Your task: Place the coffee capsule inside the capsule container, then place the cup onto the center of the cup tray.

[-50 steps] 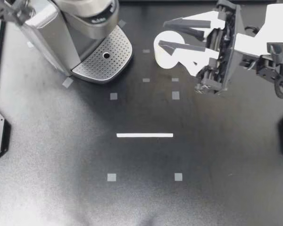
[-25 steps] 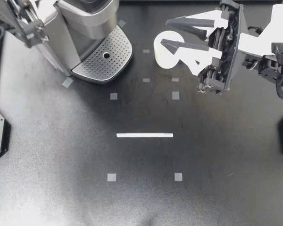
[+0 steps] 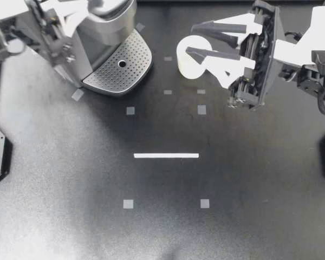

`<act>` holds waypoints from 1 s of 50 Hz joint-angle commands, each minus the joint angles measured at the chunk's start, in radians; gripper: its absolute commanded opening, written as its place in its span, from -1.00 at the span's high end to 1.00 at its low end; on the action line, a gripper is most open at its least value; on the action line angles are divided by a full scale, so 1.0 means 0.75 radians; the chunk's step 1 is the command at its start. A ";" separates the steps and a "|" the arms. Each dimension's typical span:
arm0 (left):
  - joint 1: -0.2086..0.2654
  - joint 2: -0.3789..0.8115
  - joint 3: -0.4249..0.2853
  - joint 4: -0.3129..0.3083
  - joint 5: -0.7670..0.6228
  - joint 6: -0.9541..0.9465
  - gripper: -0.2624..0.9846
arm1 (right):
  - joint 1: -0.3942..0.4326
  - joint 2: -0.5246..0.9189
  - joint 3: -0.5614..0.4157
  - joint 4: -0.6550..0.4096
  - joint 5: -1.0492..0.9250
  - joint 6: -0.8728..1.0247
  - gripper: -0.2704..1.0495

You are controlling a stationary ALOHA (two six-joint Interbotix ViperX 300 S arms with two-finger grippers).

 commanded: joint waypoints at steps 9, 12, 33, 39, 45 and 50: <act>-0.055 0.043 -0.059 0.000 0.027 0.004 0.39 | 0.006 -0.043 0.000 -0.002 -0.012 0.010 -0.18; -0.072 0.051 -0.072 0.000 0.041 0.008 0.39 | 0.006 -0.049 0.006 0.000 -0.010 0.012 -0.18; -0.221 0.082 -0.108 -0.043 0.405 0.043 0.39 | -0.080 -0.129 -0.063 -0.004 0.583 -0.045 -0.18; -0.221 0.080 -0.102 -0.129 0.415 0.090 0.39 | -0.151 -0.133 -0.170 -0.016 0.969 -0.094 -0.18; -0.221 0.080 -0.110 -0.245 0.458 0.205 0.39 | -0.229 -0.110 -0.303 -0.033 1.350 -0.172 -0.18; -0.221 0.076 -0.123 -0.362 0.520 0.337 0.39 | -0.276 -0.084 -0.387 -0.033 1.575 -0.247 -0.18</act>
